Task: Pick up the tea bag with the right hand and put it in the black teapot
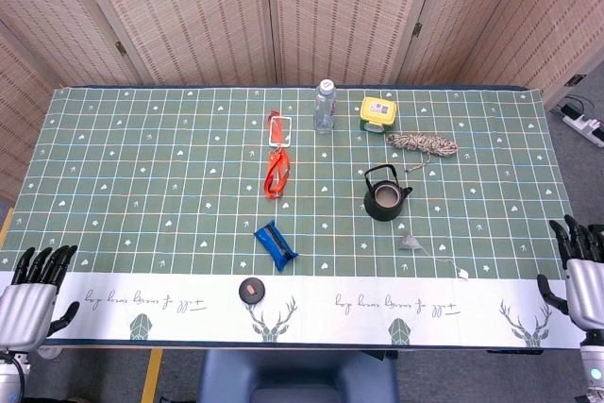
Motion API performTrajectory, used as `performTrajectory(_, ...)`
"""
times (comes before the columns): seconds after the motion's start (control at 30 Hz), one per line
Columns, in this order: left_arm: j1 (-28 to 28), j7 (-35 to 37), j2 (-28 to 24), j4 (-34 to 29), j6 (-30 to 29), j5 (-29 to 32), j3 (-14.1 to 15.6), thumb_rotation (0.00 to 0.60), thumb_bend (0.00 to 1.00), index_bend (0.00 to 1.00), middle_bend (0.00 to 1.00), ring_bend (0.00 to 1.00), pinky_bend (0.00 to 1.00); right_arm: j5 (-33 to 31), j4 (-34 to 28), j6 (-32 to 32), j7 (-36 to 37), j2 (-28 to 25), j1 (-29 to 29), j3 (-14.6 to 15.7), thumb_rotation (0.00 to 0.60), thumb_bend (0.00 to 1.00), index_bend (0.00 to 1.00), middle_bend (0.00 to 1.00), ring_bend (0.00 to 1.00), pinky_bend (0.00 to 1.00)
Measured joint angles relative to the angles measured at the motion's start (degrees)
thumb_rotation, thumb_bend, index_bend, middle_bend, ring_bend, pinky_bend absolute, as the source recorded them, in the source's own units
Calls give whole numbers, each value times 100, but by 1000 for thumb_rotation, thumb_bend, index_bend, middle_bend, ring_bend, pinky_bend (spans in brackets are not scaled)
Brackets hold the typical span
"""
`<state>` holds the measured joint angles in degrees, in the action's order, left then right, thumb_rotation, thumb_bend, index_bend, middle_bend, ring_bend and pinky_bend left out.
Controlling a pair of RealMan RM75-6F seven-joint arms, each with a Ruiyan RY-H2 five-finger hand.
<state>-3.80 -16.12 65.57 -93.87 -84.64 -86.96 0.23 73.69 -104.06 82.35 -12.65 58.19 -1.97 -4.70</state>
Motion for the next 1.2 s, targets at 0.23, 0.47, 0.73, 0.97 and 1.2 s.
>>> performTrajectory(0.23,17,-62,24,-23,-41,-53,22,600,271,0,73,58,23,97,-13,36,-17,8,10,35,600,412,56,0,0,0)
performTrajectory(0.47,14,21,-3,-25,-27,15,-11,600,271,0,73,58,22,579,236,70,-14,187,-77,94,600,411,217,0,0,0)
performTrajectory(0.73,53,13,1,-54,-109,-58,14,600,271,0,73,58,22,1673,1938,375,22,1016,-227,267,600,411,466,0,0,0)
performTrajectory(0.97,55,13,-2,-58,-96,-7,-8,600,271,0,73,58,23,2191,3862,797,755,1989,-225,441,600,412,480,0,0,0)
performTrajectory(1.2,57,-45,17,-70,-95,-4,-6,600,271,0,73,58,22,2214,4985,724,1615,2653,-143,649,600,411,480,0,0,0)
